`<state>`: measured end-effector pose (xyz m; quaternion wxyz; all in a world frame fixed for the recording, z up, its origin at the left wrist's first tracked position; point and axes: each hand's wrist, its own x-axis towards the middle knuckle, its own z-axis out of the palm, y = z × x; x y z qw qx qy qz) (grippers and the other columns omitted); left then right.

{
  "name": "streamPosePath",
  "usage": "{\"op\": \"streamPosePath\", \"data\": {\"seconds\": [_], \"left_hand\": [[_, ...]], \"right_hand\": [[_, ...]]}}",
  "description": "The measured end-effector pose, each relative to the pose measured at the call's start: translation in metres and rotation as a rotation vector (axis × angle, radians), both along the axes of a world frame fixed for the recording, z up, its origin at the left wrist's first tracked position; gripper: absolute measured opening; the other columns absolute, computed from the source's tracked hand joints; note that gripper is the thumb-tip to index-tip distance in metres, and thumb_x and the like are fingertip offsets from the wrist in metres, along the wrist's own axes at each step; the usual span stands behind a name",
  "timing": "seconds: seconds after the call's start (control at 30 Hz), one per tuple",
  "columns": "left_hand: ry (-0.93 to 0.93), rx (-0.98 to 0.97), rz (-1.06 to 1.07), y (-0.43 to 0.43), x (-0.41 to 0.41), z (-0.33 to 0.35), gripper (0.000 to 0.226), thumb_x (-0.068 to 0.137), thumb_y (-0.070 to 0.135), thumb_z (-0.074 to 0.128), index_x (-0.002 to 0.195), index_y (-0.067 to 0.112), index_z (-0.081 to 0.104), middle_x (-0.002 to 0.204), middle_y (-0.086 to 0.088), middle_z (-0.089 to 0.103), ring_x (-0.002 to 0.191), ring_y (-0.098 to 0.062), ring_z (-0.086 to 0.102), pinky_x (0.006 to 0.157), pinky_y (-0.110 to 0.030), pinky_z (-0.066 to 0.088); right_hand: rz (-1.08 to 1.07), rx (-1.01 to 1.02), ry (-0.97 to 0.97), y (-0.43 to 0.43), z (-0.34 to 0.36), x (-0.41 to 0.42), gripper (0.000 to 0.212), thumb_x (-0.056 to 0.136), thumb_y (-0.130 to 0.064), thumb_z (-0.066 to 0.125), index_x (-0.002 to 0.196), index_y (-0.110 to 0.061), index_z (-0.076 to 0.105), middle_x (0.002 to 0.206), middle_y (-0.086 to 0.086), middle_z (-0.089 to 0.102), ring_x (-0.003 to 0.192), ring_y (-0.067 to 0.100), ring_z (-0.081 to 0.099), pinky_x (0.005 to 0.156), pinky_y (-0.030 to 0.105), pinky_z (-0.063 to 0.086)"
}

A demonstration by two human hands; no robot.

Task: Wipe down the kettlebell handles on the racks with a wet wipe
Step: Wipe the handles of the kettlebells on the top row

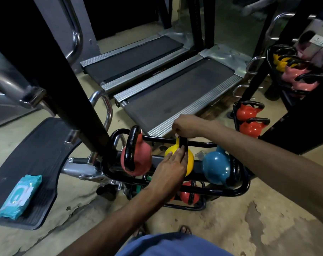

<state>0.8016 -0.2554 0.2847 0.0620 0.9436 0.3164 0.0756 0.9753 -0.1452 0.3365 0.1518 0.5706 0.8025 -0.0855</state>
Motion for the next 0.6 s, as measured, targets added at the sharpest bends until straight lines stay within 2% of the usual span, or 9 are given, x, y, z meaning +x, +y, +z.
{"op": "streamPosePath", "data": {"seconds": [0.1,0.17,0.23,0.33,0.4,0.43,0.5,0.53,0.6], "left_hand": [[0.007,0.02,0.0,0.0,0.0,-0.001,0.071,0.083,0.005,0.069,0.148,0.0,0.041,0.16,-0.023,0.028,0.147,-0.032,0.032,0.12,-0.043,0.03],[0.011,0.018,0.003,-0.001,0.0,-0.002,0.075,0.082,0.006,0.07,0.15,0.0,0.037,0.16,-0.022,0.027,0.148,-0.03,0.031,0.121,-0.042,0.029],[-0.001,0.018,0.006,-0.002,0.0,-0.005,0.08,0.083,0.007,0.069,0.153,0.001,0.032,0.162,-0.02,0.025,0.149,-0.028,0.029,0.122,-0.041,0.028],[-0.018,0.002,0.004,-0.001,-0.001,-0.007,0.079,0.085,0.007,0.064,0.155,0.001,0.027,0.164,-0.018,0.021,0.152,-0.025,0.023,0.123,-0.04,0.025],[-0.009,-0.007,0.001,-0.001,-0.001,-0.008,0.077,0.086,0.007,0.062,0.154,0.0,0.027,0.163,-0.019,0.023,0.152,-0.025,0.023,0.122,-0.041,0.026],[-0.003,-0.011,0.0,-0.001,-0.001,-0.008,0.077,0.086,0.007,0.062,0.154,0.0,0.028,0.163,-0.018,0.023,0.152,-0.025,0.023,0.122,-0.041,0.026],[-0.006,-0.013,0.009,-0.001,-0.001,-0.007,0.075,0.088,0.009,0.063,0.154,0.001,0.028,0.163,-0.017,0.023,0.152,-0.024,0.023,0.123,-0.04,0.025],[-0.01,-0.014,0.011,-0.001,-0.001,-0.007,0.074,0.09,0.011,0.063,0.154,0.002,0.028,0.164,-0.017,0.022,0.151,-0.024,0.024,0.123,-0.039,0.025],[-0.012,-0.023,0.012,-0.001,0.0,-0.005,0.073,0.09,0.015,0.065,0.154,0.002,0.031,0.163,-0.017,0.024,0.149,-0.025,0.029,0.122,-0.039,0.026]], "right_hand": [[0.071,-0.043,0.011,-0.013,0.002,-0.006,0.017,0.087,-0.018,0.062,0.093,-0.022,0.077,0.089,-0.001,0.072,0.087,0.023,0.063,0.064,0.035,0.052],[0.047,0.023,0.054,-0.02,-0.001,0.003,0.017,0.09,-0.022,0.063,0.097,-0.03,0.076,0.092,-0.009,0.069,0.095,0.015,0.055,0.063,0.032,0.046],[-0.058,0.149,0.189,-0.026,-0.014,0.015,0.015,0.088,-0.021,0.067,0.096,-0.03,0.077,0.096,-0.009,0.067,0.1,0.014,0.054,0.065,0.033,0.046],[-0.397,0.334,0.669,-0.05,-0.041,0.02,0.008,0.084,-0.016,0.079,0.091,-0.019,0.08,0.096,0.0,0.061,0.091,0.016,0.061,0.078,0.034,0.053],[-0.727,0.389,0.991,-0.074,-0.064,0.013,0.01,0.086,-0.012,0.077,0.093,-0.018,0.078,0.093,-0.002,0.066,0.087,0.013,0.066,0.081,0.029,0.056],[-0.886,0.386,1.154,-0.086,-0.076,0.006,0.01,0.088,-0.011,0.074,0.095,-0.018,0.076,0.092,-0.001,0.071,0.088,0.016,0.069,0.083,0.034,0.059],[-1.131,0.341,1.455,-0.101,-0.09,-0.009,0.011,0.094,-0.007,0.067,0.1,-0.014,0.072,0.096,0.009,0.075,0.096,0.029,0.072,0.086,0.042,0.061],[-1.245,0.266,1.608,-0.101,-0.092,-0.014,0.012,0.098,-0.005,0.061,0.104,-0.009,0.071,0.1,0.015,0.074,0.098,0.033,0.072,0.085,0.04,0.061],[-1.421,-0.022,1.973,-0.097,-0.087,-0.02,0.022,0.103,-0.003,0.048,0.11,0.002,0.068,0.107,0.023,0.071,0.094,0.032,0.072,0.078,0.032,0.062]]}}
